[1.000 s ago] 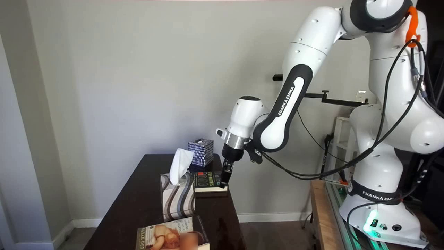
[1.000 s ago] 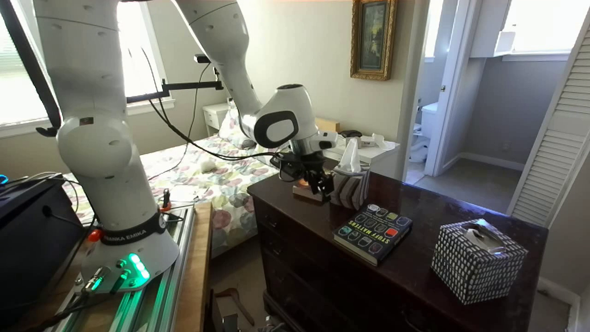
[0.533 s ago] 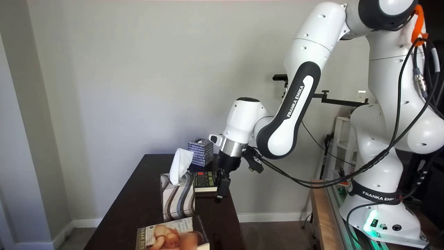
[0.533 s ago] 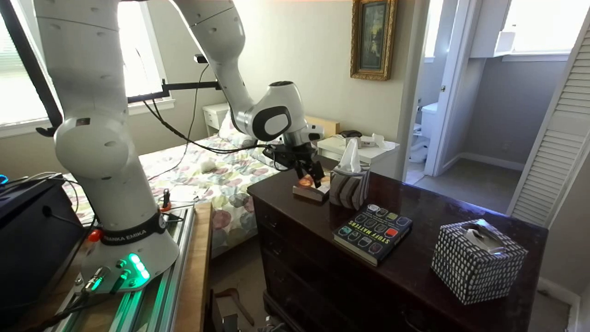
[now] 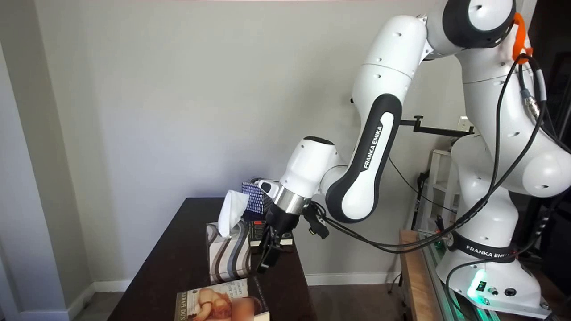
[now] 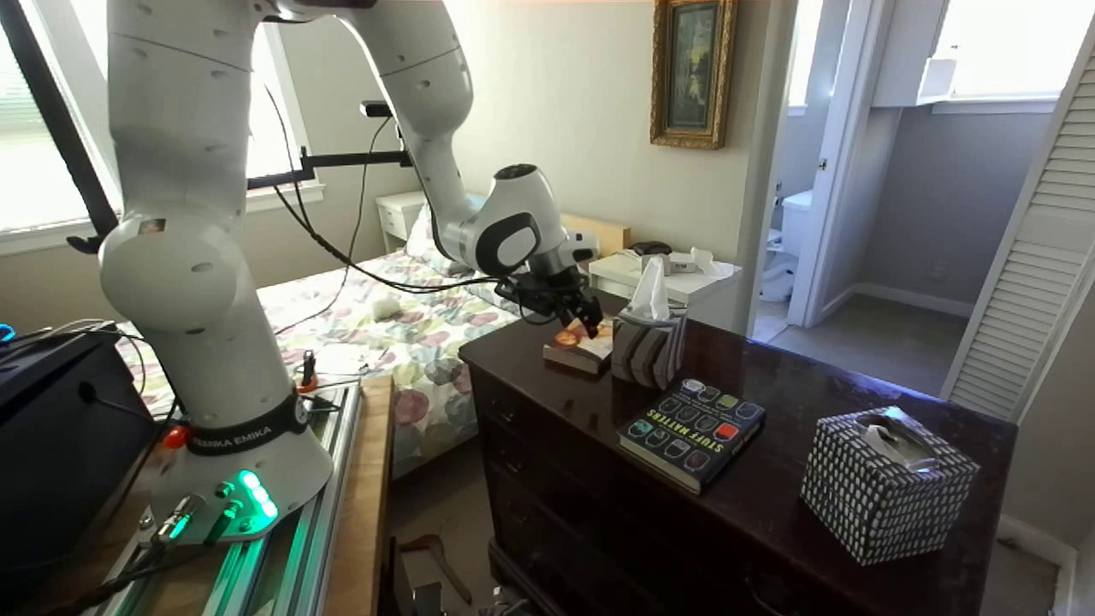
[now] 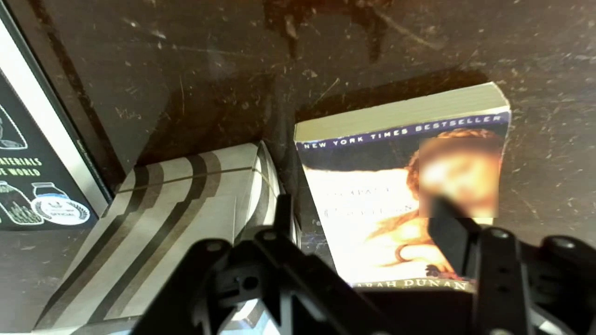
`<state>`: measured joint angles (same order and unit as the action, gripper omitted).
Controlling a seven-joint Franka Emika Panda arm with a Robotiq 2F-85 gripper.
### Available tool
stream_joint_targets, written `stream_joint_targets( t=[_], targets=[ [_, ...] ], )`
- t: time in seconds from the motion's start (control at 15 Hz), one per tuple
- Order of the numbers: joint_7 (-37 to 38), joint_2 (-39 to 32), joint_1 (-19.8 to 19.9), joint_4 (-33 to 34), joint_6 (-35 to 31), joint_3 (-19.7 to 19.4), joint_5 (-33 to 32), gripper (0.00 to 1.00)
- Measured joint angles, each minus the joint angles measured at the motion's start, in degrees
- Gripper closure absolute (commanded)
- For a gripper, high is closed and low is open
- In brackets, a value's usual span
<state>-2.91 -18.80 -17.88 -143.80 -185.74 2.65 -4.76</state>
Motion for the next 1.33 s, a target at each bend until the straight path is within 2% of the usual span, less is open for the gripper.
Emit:
stream_joint_targets(
  t=[0.13,0.4,0.53,0.73,0.93,1.33],
  targets=[
    [-0.91,-2.96,1.01,1.27,-4.04,0.99,0.0,0.69],
    [-1.61,-8.12,5.97,3.98,-9.21,7.13,-1.38,0.98],
    [-1.69,-10.54,8.24,5.36,-10.12,9.65,-2.96,1.0],
    [-2.2,-13.86,10.5,7.08,-10.35,11.35,-5.05,1.0],
    [-3.68,-16.06,11.32,8.13,-10.62,11.08,-5.76,1.0],
    [-4.42,-16.01,12.46,8.4,-10.08,11.07,-5.95,1.0]
  ],
)
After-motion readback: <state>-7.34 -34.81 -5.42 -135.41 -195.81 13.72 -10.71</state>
